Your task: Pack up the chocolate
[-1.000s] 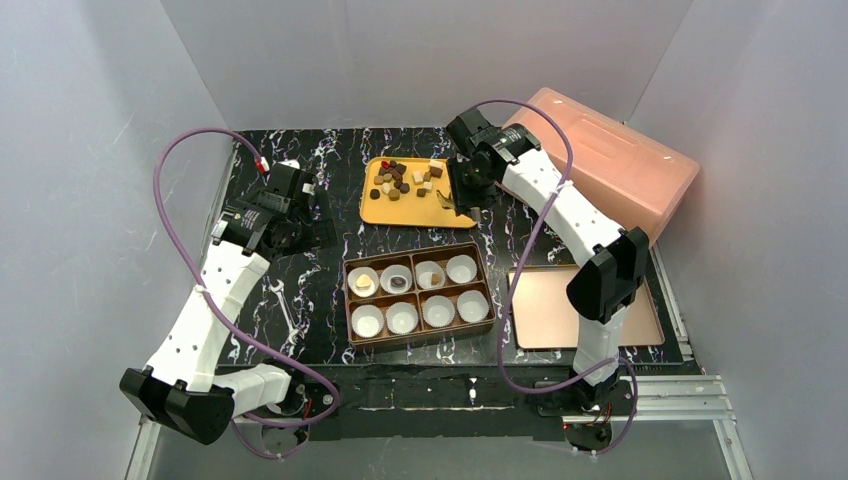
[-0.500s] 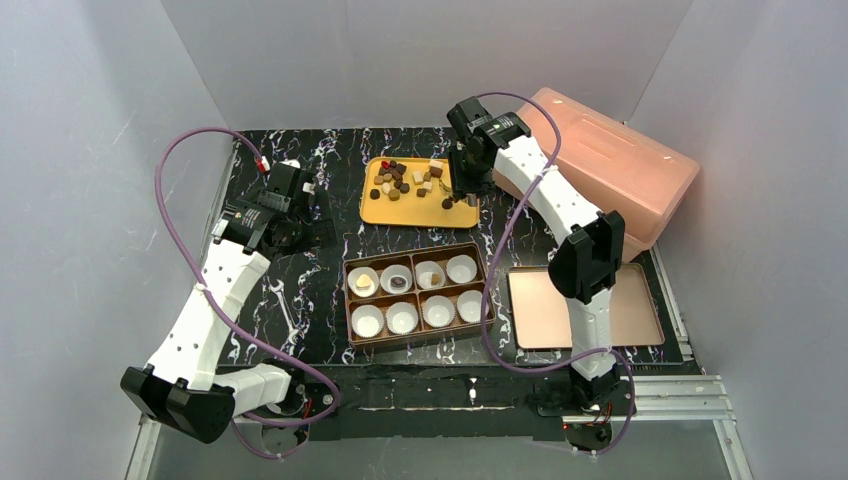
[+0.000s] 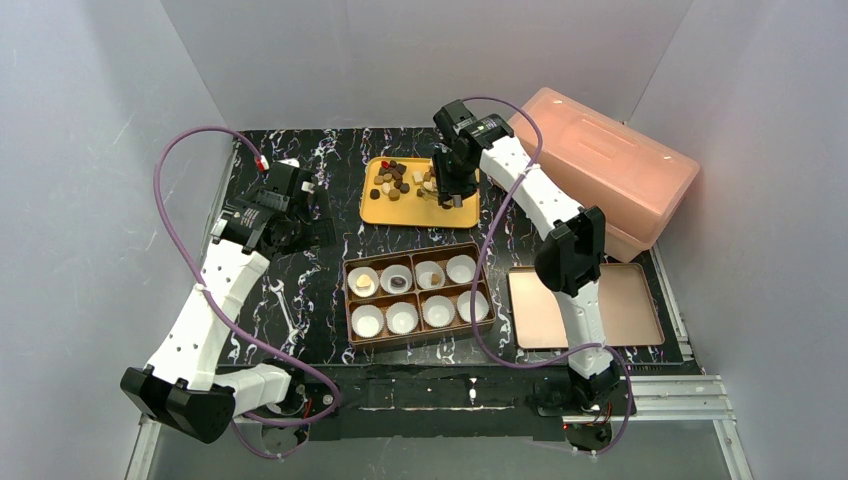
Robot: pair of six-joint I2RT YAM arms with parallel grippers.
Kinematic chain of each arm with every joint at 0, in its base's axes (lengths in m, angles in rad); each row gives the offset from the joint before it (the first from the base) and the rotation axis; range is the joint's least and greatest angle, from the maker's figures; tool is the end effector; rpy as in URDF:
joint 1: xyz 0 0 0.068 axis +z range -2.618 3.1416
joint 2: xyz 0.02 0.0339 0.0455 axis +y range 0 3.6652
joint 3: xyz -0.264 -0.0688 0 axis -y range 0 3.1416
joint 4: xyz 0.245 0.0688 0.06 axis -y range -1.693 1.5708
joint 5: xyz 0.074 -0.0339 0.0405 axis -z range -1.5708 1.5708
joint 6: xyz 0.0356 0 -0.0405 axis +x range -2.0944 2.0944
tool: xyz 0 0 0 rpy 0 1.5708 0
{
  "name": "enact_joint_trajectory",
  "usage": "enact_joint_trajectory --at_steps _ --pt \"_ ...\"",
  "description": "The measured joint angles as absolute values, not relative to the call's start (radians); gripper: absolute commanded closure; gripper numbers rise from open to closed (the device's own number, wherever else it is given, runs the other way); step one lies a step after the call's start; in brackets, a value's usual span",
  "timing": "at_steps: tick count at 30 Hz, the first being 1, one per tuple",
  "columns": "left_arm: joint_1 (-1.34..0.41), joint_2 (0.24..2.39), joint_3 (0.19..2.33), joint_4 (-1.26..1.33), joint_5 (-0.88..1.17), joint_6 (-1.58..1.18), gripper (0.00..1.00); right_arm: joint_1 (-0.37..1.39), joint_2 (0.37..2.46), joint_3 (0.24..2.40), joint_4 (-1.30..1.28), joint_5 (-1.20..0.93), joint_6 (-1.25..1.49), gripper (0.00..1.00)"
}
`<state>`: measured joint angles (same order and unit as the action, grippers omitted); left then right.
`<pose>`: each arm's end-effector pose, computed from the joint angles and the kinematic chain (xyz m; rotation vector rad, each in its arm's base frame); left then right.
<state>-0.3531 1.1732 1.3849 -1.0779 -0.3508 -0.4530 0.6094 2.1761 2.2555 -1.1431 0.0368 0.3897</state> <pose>0.2053 -0.0626 0.3852 -0.2718 2.3529 0.0445 0.3803 0.2639 0.3141 -0.2795 2.6500 0.2877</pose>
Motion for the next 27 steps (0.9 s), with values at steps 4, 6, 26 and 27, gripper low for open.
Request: enact_joint_trajectory --at_steps 4,6,26,27 --pt "-0.35 1.173 1.385 -1.078 -0.351 -0.453 0.0 0.612 2.207 2.271 -1.138 0.022 0.392 0.55" --pt "-0.349 1.173 1.385 -1.078 -0.351 -0.453 0.0 0.616 2.221 2.275 -1.137 0.02 0.393 0.55" --pt "-0.348 1.173 1.385 -1.087 -0.351 -0.453 0.01 0.617 2.287 2.321 -1.127 0.019 0.397 0.65" --pt "-0.348 1.173 1.385 -1.088 -0.351 -0.453 0.01 0.617 2.288 2.321 -1.127 0.019 0.397 0.66"
